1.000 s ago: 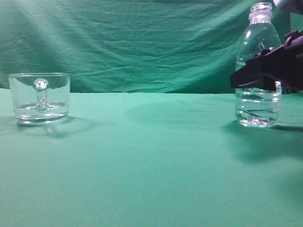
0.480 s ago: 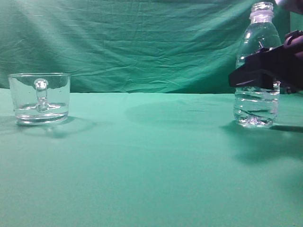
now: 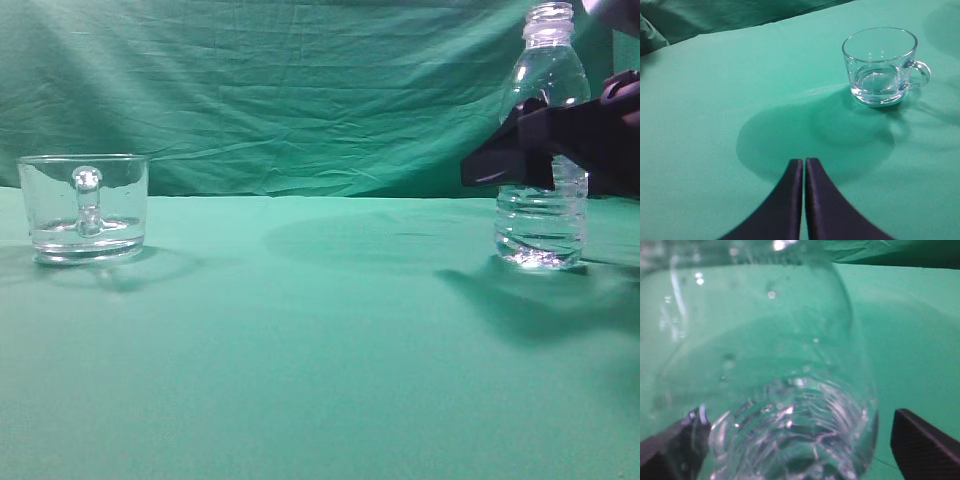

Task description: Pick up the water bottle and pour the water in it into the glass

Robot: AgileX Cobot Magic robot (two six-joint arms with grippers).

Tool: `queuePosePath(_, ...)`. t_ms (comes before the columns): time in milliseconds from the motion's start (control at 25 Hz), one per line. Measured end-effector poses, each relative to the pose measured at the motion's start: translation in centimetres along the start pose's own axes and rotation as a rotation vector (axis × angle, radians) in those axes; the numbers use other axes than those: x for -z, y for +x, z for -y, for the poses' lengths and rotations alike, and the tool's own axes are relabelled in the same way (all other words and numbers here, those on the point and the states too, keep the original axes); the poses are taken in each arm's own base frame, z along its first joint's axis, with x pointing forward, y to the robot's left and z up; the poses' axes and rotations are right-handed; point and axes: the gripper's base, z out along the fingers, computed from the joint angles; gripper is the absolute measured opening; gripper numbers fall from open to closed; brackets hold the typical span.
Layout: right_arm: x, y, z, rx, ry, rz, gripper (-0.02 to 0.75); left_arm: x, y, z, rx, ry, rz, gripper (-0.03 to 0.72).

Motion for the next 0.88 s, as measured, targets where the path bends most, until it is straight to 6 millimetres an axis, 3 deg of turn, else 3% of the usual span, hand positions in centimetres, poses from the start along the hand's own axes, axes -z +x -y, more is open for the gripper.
queuePosePath(240, 0.6, -1.4, -0.1, 0.024, 0.022, -0.019, 0.652, 0.0, 0.0, 0.0, 0.0, 0.0, 0.0, 0.0)
queuePosePath(880, 5.2, -10.2, -2.0, 0.079, 0.03, 0.251, 0.652, 0.0, 0.0, 0.0, 0.0, 0.0, 0.0, 0.0)
